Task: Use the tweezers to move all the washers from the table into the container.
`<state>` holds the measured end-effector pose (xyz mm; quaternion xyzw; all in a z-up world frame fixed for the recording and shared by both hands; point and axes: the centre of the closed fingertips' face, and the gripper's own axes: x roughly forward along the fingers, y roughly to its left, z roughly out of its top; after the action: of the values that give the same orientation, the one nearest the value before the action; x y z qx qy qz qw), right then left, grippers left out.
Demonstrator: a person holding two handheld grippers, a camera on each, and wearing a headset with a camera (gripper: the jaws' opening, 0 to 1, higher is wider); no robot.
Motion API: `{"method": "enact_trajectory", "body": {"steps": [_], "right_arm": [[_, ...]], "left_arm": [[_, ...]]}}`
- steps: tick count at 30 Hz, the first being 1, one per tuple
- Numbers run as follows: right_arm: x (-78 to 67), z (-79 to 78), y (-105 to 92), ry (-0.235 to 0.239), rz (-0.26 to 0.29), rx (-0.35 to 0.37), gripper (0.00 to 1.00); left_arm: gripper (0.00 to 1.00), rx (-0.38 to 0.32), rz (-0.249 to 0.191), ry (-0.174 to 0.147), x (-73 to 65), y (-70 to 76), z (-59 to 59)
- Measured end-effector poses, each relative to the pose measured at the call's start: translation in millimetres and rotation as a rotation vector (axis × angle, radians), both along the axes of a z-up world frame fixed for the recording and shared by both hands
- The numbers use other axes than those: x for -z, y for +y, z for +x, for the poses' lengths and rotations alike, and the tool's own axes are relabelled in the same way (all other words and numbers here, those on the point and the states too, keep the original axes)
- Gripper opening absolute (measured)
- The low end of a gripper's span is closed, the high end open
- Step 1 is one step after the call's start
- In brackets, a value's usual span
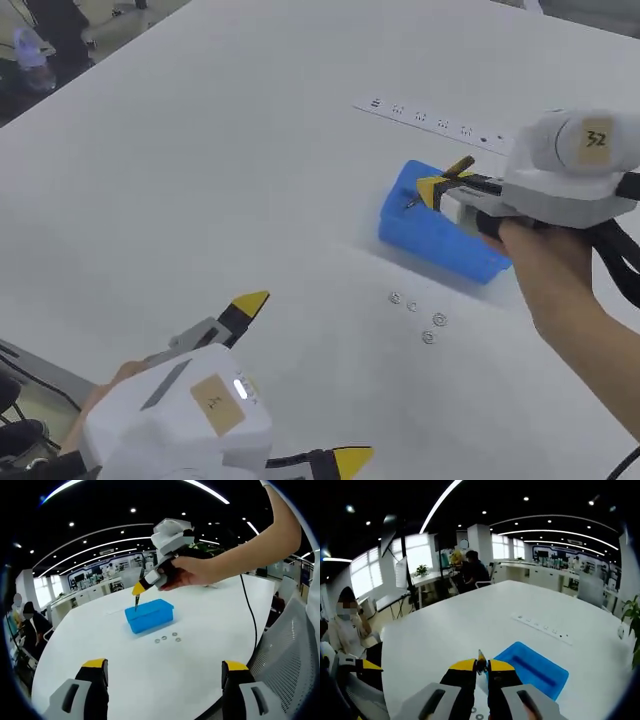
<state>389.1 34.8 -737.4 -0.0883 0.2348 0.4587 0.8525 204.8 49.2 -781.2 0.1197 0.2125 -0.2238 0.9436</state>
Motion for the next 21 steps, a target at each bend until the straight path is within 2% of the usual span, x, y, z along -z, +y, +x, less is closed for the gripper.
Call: {"method": "enact_trajectory", "body": {"steps": [3, 5, 7, 11, 21], "right_arm": [[10.1, -10.3, -3.5, -0.013, -0.043, -0.024, 0.04], [16.5, -13.8, -5.7, -0.010, -0.047, -0.021, 0.04], [27.5, -18.6, -8.5, 0.031, -0.050, -0.016, 0.04], [44.3, -24.7, -14.2, 0.052, -0.079, -0.013, 0.04], [71.9, -32.7, -20.6, 0.121, -0.120, -0.003, 0.04]], "left_arm": [[0.97, -0.003, 0.000, -0.002, -0.4, -0.2, 0.2], [0.97, -0.003, 0.000, -0.005, -0.8, -0.5, 0.4], [0.97, -0.004, 0.002, -0.003, -0.4, -0.5, 0.3], [0.97, -0.005, 0.003, -0.004, -0.6, -0.8, 0.4], [0.97, -0.001, 0.008, -0.001, 0.6, -1.8, -0.7]]}}
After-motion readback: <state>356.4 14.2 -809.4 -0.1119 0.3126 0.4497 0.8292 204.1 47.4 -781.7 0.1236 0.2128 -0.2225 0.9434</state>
